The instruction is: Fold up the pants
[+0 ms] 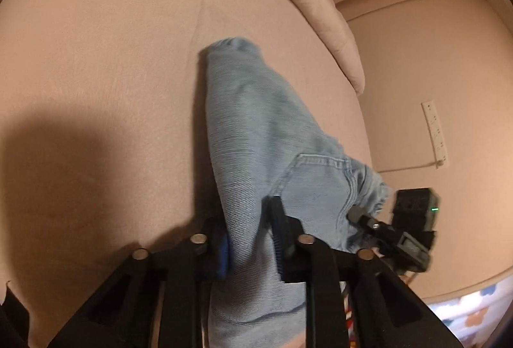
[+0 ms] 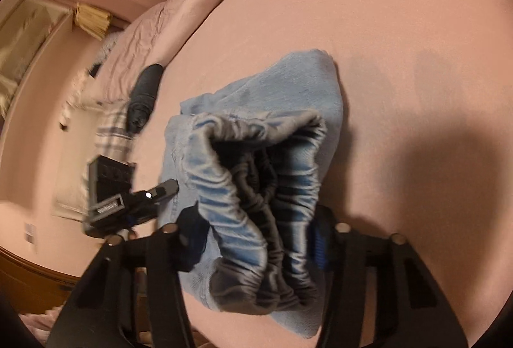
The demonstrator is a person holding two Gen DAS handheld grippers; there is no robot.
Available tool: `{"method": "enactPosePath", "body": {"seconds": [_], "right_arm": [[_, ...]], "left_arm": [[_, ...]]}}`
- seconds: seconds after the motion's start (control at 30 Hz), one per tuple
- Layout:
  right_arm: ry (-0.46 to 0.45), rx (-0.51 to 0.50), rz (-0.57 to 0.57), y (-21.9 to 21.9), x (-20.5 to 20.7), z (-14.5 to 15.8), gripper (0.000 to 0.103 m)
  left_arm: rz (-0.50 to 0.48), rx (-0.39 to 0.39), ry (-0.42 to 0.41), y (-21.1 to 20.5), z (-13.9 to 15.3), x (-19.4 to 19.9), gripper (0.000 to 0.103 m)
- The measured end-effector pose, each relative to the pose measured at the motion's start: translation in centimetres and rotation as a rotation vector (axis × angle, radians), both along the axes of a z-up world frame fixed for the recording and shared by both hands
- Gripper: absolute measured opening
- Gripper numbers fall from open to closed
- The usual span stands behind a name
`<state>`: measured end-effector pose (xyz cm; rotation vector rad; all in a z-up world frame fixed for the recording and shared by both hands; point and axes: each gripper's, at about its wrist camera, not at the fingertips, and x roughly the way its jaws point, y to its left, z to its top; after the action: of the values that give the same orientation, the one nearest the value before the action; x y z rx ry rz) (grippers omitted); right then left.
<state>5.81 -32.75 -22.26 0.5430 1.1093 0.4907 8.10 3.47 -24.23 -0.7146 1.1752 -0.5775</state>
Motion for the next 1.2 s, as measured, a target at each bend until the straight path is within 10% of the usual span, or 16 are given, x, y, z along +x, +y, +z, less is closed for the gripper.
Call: {"method": "enactPosePath", "body": {"seconds": [0.37, 1.2], "right_arm": [[-0.236, -0.068, 0.098, 5.7, 1.5, 7.8, 0.042], [-0.243, -0.047, 0.192, 16.3, 19.9, 4.3, 0.044]], "left_arm": [[0.036, 0.190, -0.248, 1.9, 7.3, 1.3, 0.014], [0.138, 0.345, -0.222, 10.6, 4.3, 15.5, 0.014]]}}
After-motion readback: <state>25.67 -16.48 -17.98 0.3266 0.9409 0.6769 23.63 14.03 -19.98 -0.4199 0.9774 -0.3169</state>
